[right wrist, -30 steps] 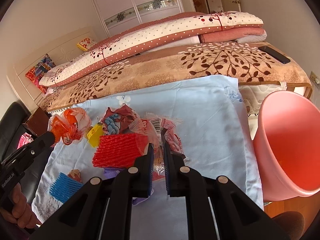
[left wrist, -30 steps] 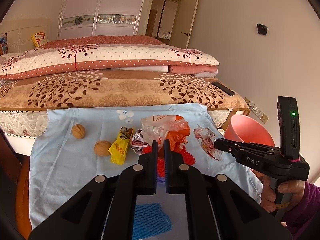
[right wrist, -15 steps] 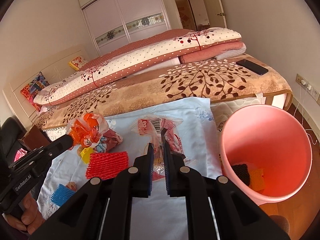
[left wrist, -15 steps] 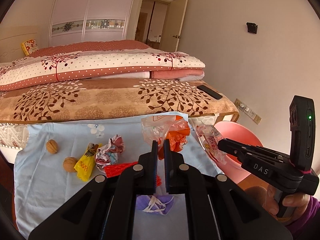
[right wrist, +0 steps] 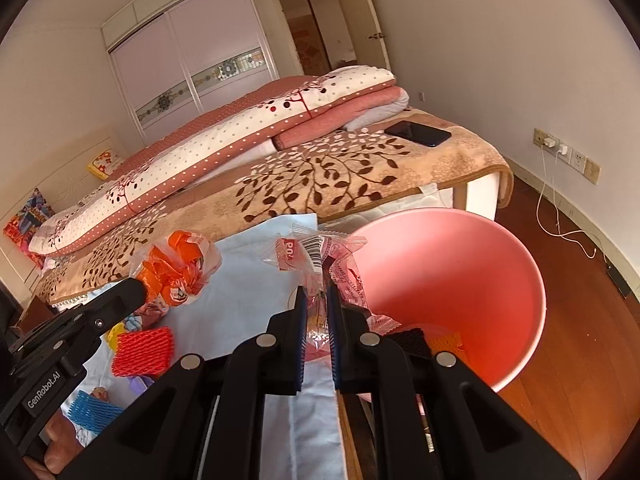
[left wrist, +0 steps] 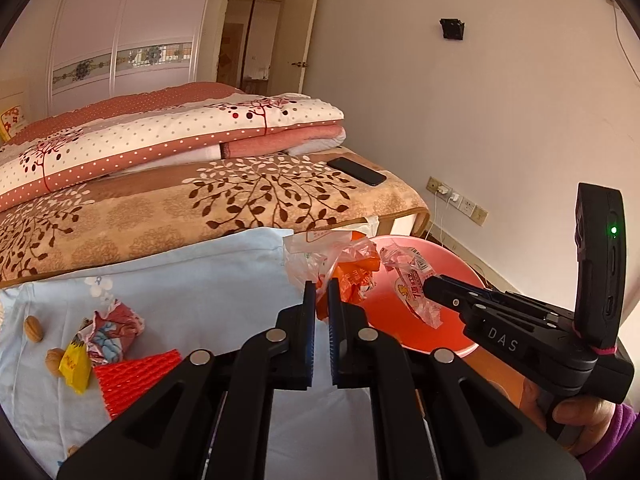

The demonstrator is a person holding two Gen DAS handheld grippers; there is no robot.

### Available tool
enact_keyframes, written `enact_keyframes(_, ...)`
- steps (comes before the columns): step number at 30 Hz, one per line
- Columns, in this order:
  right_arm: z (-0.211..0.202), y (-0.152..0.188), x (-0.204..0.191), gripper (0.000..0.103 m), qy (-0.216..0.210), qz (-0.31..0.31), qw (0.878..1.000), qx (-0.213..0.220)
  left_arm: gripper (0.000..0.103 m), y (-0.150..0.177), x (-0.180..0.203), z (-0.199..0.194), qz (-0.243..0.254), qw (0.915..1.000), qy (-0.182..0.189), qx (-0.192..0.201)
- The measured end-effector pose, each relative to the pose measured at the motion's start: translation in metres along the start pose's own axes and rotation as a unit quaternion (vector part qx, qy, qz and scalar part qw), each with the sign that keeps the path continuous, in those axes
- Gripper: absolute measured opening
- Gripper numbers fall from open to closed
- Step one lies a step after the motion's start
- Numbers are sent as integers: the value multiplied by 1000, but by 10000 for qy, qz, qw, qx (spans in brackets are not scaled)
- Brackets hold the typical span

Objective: Collect trash
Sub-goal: 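Carry both plastic bags over the pink bucket and open both tools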

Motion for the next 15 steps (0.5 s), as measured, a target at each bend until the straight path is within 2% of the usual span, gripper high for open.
enact_keyframes(15, 3, 5, 52, 9, 417, 251, 9988, -54, 5, 13, 54, 49, 200, 9989, 308, -286)
Point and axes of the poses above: each gripper's, at about its wrist camera, not at the fingertips, and z roughly the way its jaws point, x to its right, y to its underside, the point moved 1 cm from there along z, roughly the way its jaws point, and after that the axes turned 14 degrees about x, right-handed, at the moved point
